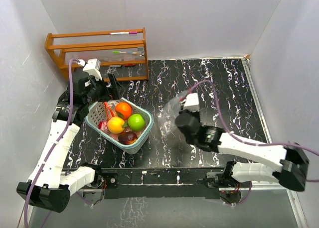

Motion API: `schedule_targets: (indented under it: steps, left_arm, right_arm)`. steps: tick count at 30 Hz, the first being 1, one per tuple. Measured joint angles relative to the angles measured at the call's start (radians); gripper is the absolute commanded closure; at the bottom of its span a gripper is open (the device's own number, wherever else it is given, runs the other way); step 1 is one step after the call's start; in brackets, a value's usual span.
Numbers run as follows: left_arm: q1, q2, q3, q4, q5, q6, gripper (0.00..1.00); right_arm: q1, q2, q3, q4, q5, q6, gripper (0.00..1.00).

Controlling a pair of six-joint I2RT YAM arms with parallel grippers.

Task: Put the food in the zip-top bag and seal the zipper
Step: Place the zipper food storage bag at the center of the board.

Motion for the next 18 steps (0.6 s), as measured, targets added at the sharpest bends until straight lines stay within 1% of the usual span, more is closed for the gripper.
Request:
schedule_targets:
  steps: [1, 2, 3, 4, 7, 10, 13, 18]
  left_arm:
    - [0.0, 0.0, 0.0, 0.002, 0.002, 0.0, 0.03]
    - [0.0, 0.0, 0.0, 0.002, 0.002, 0.0, 0.03]
    - [0.0, 0.0, 0.0, 0.003, 0.003, 0.0, 0.03]
    - [0.0, 0.0, 0.0, 0.005, 0.003, 0.0, 0.03]
    - [0.0, 0.0, 0.0, 0.006, 0.003, 0.001, 0.03]
    - [0.0, 0.0, 0.0, 0.007, 0.002, 0.001, 0.03]
    - [0.0, -0.001, -0.006, 0.009, 0.002, 0.001, 0.03]
    - [0.0, 0.0, -0.02, 0.01, 0.005, 0.001, 0.03]
  right_arm:
    - [0.017, 0.044, -0.004, -0.01, -0.007, 0.023, 0.39]
    - [0.042, 0.094, -0.007, -0.028, -0.013, 0.057, 0.28]
    - [0.068, 0.134, -0.007, -0.047, -0.02, 0.097, 0.21]
    - [0.091, 0.163, -0.007, -0.067, -0.026, 0.133, 0.17]
    - [0.143, 0.202, -0.006, -0.127, -0.048, 0.212, 0.11]
    - [0.15, 0.193, -0.003, -0.159, -0.088, 0.261, 0.02]
    - [0.149, 0.14, -0.003, -0.174, -0.134, 0.282, 0.01]
    - [0.15, -0.065, -0.011, -0.17, -0.175, 0.303, 0.01]
